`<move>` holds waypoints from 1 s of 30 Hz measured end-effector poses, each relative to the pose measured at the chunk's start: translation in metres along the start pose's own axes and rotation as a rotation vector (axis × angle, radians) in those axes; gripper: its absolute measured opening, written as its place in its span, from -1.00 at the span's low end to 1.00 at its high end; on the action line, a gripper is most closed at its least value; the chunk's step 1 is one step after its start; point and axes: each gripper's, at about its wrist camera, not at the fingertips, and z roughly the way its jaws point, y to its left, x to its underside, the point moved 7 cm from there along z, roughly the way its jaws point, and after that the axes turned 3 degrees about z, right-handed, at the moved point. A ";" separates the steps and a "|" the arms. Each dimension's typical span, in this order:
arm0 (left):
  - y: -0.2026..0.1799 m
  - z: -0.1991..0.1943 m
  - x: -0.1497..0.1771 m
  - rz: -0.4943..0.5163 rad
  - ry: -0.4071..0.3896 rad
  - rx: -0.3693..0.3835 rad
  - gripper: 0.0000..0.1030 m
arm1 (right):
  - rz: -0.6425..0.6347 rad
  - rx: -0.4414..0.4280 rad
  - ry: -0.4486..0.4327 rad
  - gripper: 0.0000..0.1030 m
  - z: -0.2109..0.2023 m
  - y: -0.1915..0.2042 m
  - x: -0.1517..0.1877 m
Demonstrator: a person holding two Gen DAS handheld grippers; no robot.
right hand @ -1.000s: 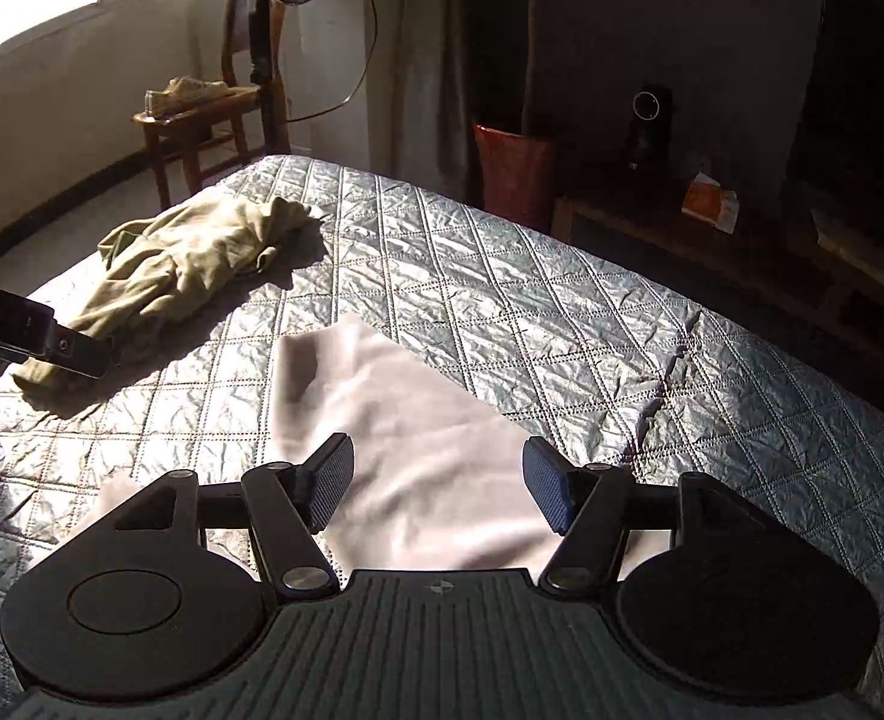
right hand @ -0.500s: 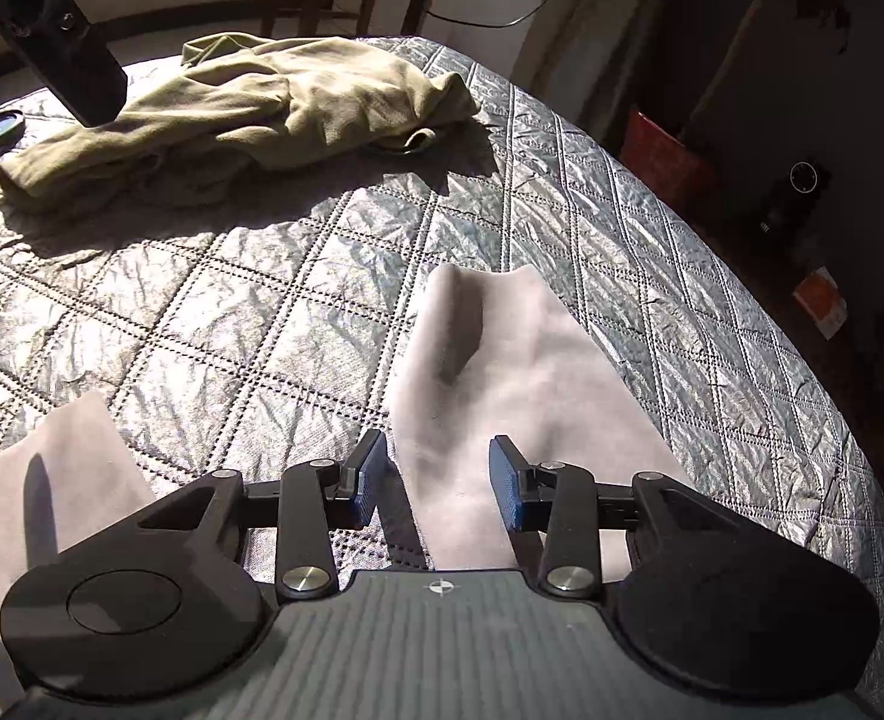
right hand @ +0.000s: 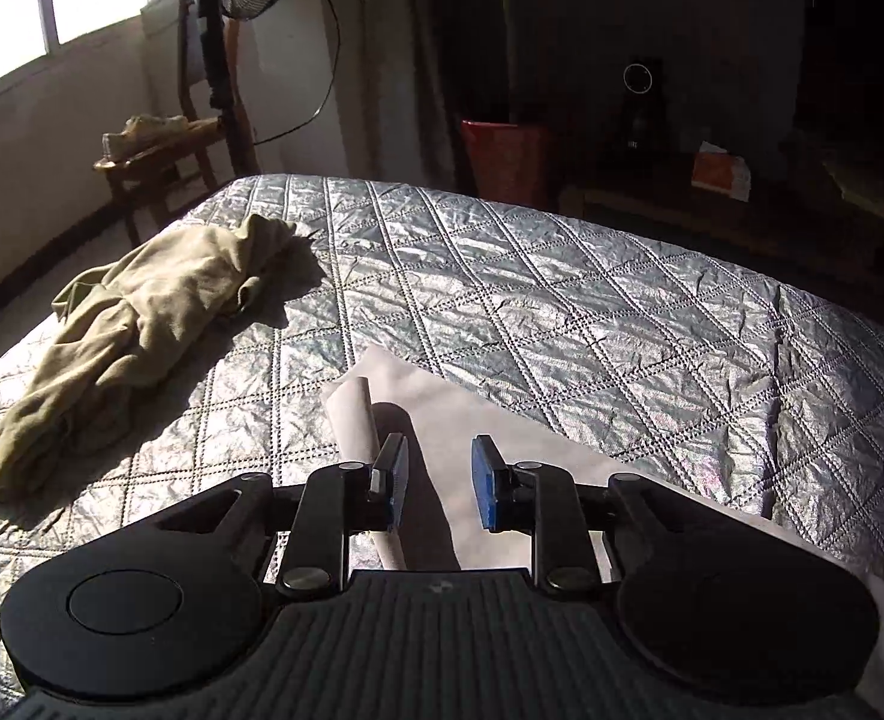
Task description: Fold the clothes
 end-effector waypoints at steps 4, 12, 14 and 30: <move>-0.003 0.001 0.002 0.005 0.007 0.003 0.98 | -0.167 0.020 0.035 -0.21 0.001 0.020 0.013; -0.005 0.002 0.002 0.011 0.014 0.011 0.98 | -0.409 -0.001 0.062 0.15 0.011 0.068 0.035; -0.005 0.003 0.002 0.011 0.017 0.013 0.98 | -0.410 0.035 0.072 -0.05 0.014 0.064 0.038; -0.009 0.006 0.007 0.032 0.031 0.011 0.98 | 0.076 -0.187 0.091 -0.36 -0.020 -0.008 0.032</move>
